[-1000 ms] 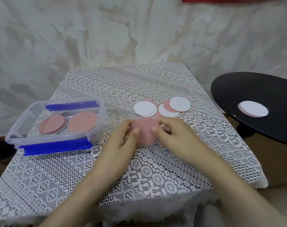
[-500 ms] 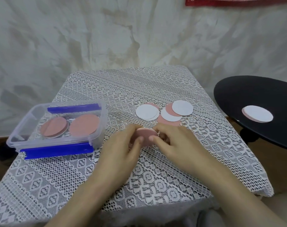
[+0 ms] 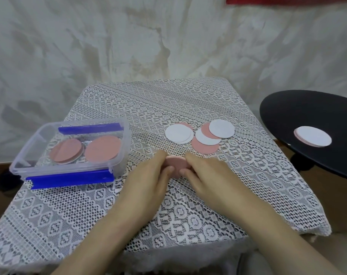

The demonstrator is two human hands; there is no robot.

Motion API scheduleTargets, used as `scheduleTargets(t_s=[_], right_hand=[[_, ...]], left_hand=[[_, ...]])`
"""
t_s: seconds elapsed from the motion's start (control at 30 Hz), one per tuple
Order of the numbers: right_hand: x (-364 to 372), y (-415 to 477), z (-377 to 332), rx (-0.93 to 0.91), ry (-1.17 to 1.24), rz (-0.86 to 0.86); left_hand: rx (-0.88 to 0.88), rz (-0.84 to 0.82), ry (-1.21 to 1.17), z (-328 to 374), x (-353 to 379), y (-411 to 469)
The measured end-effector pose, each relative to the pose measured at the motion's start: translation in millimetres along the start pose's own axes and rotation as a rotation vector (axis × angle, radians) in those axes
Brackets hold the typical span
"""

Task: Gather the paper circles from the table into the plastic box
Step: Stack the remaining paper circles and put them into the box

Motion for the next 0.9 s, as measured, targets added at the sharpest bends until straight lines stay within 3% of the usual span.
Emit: scheduleTargets(t_s=[0.23, 0.43, 0.9], right_hand=[[3.2, -1.0, -4.4, -0.003, 0.056, -0.015], [-13.8, -2.4, -27.0, -0.037, 0.276, 0.098], [-1.2, 32.6, -103.1, -0.005, 0.405, 0.041]], left_hand=[[-0.028, 0.017, -0.069, -5.7, -5.6, -8.9], [-0.038, 0.082, -0.171, -7.3, -40.1, -26.0], [-0.109, 0.209, -0.281, -52.3, -118.4, -50.9]])
Point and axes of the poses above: each hand's wrist, its own y-axis towards the middle knuckle, its own x-axis out of the palm, z = x × y, the point moved 8 cm from there along y, towards the middle knuckle, and after that the axes turned 11 degrees about -y, right-handed, at the moved point
